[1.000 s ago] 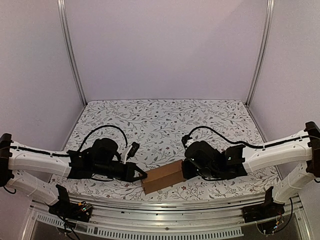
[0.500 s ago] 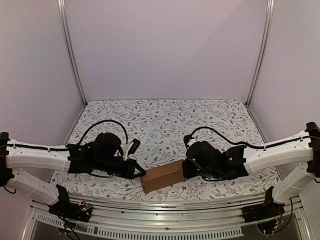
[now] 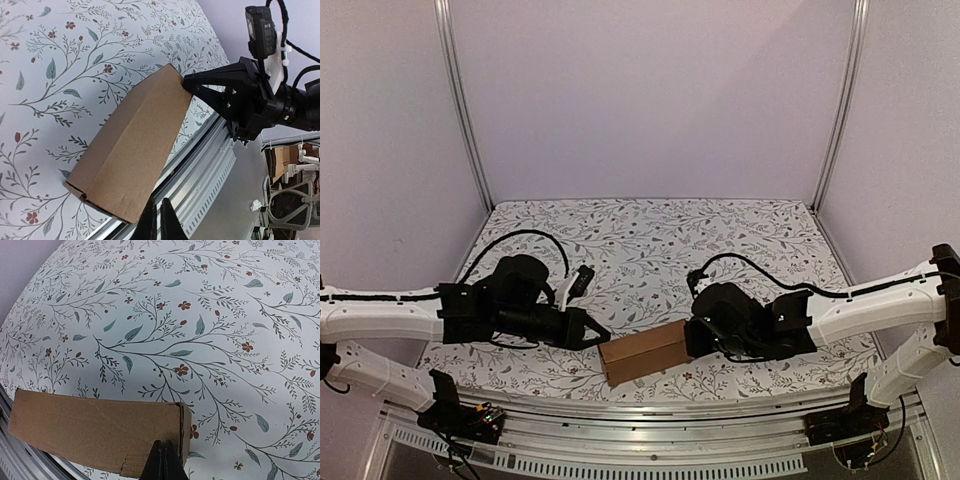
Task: Fold the paper box
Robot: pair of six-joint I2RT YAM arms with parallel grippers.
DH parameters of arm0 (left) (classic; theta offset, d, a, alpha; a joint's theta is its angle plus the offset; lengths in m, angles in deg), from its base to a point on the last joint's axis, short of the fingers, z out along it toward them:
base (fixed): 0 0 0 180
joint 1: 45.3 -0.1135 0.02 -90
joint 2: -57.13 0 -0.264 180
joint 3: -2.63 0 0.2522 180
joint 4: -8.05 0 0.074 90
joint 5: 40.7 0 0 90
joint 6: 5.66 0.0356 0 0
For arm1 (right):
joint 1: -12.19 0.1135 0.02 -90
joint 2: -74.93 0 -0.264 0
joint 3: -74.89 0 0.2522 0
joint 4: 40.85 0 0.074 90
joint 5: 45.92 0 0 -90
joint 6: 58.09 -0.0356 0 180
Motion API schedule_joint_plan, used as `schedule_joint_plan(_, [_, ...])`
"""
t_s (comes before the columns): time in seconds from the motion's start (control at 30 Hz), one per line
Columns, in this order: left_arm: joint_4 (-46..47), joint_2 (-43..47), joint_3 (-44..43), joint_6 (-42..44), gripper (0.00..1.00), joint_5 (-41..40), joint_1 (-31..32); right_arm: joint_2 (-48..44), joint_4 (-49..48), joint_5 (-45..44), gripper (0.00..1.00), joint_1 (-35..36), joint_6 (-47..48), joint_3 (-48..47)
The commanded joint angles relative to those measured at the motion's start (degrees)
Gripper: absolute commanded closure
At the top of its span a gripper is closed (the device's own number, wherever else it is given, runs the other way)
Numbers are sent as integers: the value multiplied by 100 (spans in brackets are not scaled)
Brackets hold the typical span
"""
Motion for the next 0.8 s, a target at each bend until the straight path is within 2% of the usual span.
schedule_joint_plan(0.0, [324,-313,472,-305,95,162,82,292,871,156,100,50,40,175])
schedule_joint_plan(0.17, [993,-938,945,-591,98,397,99,309,868,154,100,67,-6,195])
schedule_joint_plan(0.27, [1018,-1152,995,-594,100,414,122,295,893,137,100,64,-22,178])
schedule_joint_plan(0.57, [95,-836,596,-209,100,-13,118,167,1001,11,100,75,9,20])
schedule_joint_plan(0.77, [-280,-307,265,34,92,-452,102,-146,1147,-144,100,77,224,-165])
